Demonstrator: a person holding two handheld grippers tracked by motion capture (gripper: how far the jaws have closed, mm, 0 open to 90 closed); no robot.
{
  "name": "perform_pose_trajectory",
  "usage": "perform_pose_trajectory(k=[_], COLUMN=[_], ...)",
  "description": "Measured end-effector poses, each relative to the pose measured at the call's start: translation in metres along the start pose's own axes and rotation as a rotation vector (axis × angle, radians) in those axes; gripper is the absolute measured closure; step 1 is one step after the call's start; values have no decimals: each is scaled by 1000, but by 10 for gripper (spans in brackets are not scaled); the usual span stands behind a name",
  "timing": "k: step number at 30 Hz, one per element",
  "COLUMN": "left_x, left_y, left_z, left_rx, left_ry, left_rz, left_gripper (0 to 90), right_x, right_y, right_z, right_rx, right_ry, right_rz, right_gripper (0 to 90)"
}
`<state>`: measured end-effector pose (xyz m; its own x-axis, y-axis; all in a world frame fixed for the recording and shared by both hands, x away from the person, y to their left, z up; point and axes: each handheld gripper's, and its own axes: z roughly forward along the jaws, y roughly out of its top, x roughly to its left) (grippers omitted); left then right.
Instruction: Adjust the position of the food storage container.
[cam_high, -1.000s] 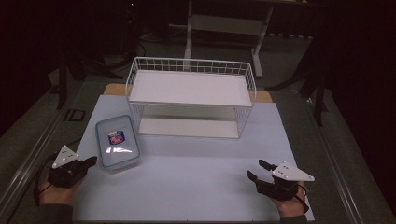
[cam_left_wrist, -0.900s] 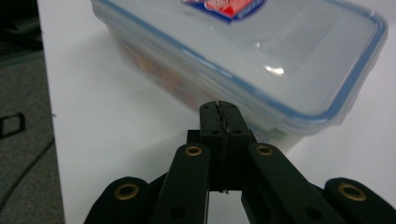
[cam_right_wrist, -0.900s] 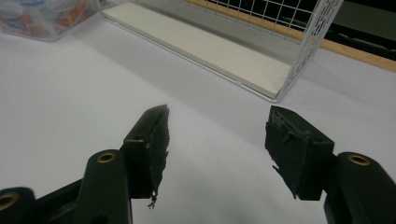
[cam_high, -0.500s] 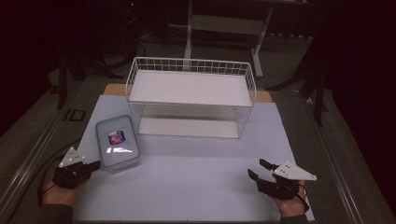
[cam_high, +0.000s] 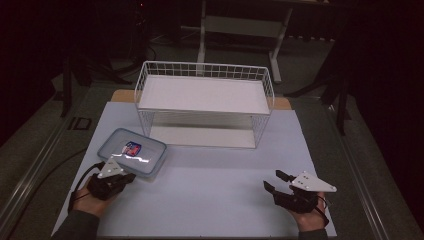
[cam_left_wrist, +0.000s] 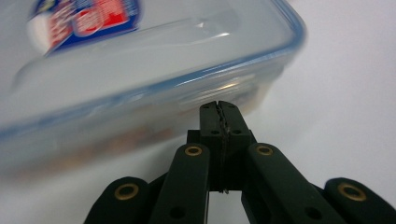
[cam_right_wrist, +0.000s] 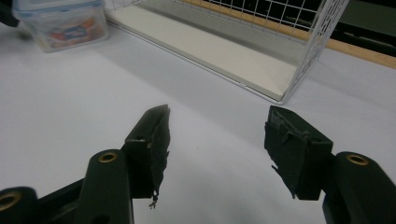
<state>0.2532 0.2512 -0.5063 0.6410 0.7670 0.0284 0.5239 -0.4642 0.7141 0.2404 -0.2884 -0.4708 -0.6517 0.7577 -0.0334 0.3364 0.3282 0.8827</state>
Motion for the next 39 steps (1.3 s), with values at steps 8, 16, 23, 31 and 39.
perform_pose_trajectory(k=[8,16,23,31,39], left_x=[-10,24,73,104,114], left_y=[10,10,13,19,16], left_z=[1,-36,-51,-25,-8], left_rx=[-24,-198,-251,-171,-98], left_ry=[-37,54,210,299,297], left_rz=[31,-123,-252,-311,-322], left_gripper=[897,878,900,900,900], right_x=[0,-2,-2,-3,-5], right_y=[0,-1,-1,-1,-2], right_z=[-1,-2,-2,-4,-4], right_rx=[-3,-9,-8,-13,-13], right_ry=[0,-5,-1,-2,-4], right_rz=[4,18,18,21,25], right_gripper=[400,397,396,396,396])
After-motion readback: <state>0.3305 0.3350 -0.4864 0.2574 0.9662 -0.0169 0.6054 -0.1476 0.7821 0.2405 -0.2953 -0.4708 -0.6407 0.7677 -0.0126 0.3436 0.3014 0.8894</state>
